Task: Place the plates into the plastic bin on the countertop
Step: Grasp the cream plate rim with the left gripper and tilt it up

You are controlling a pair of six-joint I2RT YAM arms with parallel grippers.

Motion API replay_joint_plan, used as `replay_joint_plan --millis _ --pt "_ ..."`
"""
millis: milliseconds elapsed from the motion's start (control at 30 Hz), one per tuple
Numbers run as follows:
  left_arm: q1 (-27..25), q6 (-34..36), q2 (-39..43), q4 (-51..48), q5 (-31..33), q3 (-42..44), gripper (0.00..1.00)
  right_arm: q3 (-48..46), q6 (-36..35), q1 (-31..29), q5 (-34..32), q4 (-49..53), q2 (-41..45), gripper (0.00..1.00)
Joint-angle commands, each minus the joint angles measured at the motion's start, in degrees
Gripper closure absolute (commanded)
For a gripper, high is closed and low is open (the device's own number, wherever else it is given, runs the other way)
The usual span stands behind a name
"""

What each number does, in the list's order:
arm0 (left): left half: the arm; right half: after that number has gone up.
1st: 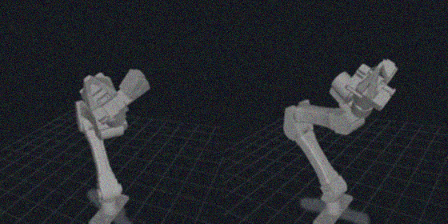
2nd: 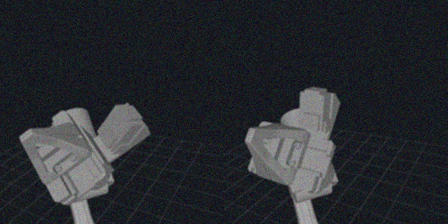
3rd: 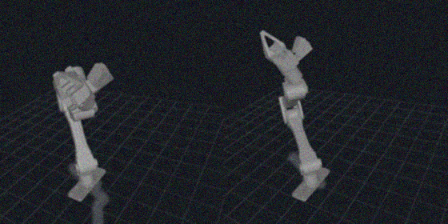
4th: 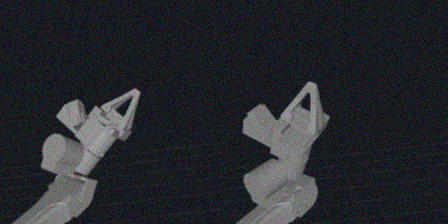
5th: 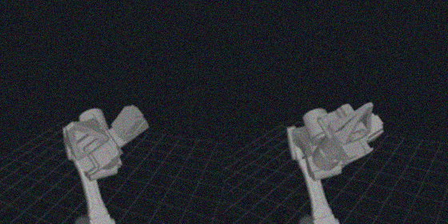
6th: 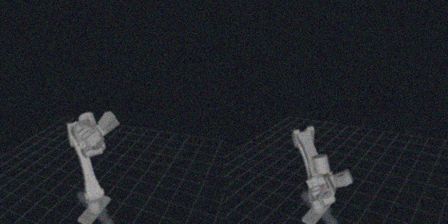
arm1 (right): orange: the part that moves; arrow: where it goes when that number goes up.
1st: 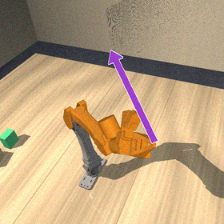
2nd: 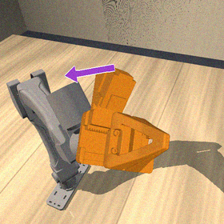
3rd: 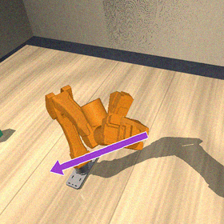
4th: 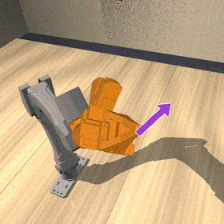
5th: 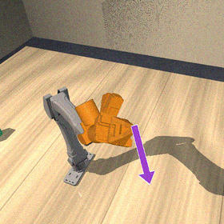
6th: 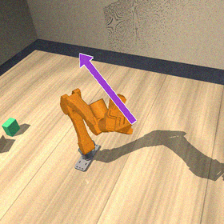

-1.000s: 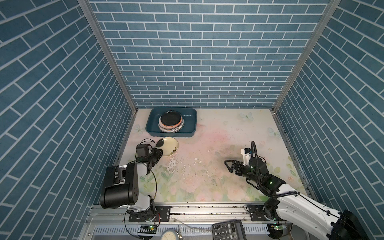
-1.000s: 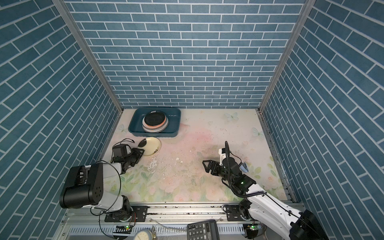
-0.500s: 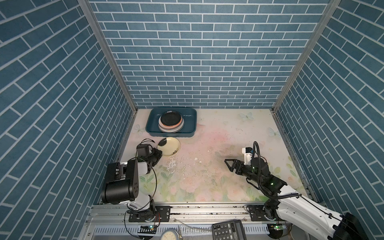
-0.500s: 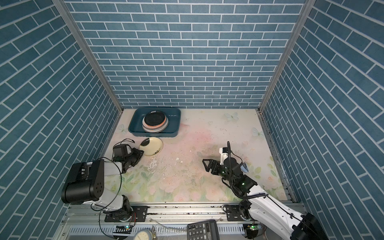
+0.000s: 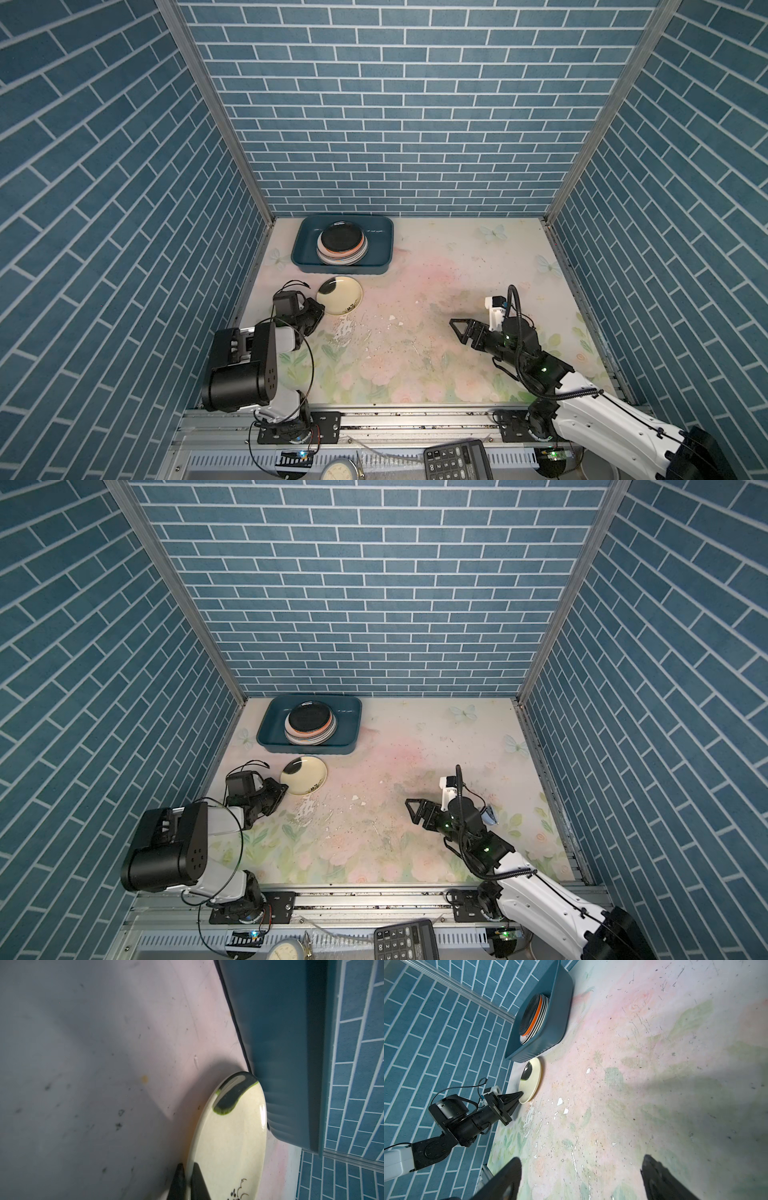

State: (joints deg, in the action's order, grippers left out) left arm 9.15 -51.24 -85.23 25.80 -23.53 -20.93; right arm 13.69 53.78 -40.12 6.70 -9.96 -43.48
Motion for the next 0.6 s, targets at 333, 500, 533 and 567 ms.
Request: replay_joint_plan --millis 333,500,533,567 --pt "0.1 -0.5 17.7 -11.8 0.8 2.7 1.0 -0.6 1.5 -0.1 -0.3 -3.6 -1.8 0.1" --pt "0.1 -0.5 27.1 -18.3 1.5 2.6 1.0 -0.6 2.5 -0.1 0.1 -4.7 -2.7 0.1" --pt "0.1 -0.6 28.7 -19.4 1.5 2.6 1.0 -0.7 2.6 -0.1 0.1 -5.0 -2.9 0.1" --pt "0.1 -0.9 30.7 -20.5 1.5 2.7 1.0 -0.6 2.6 -0.1 0.1 -5.5 -3.1 0.1"
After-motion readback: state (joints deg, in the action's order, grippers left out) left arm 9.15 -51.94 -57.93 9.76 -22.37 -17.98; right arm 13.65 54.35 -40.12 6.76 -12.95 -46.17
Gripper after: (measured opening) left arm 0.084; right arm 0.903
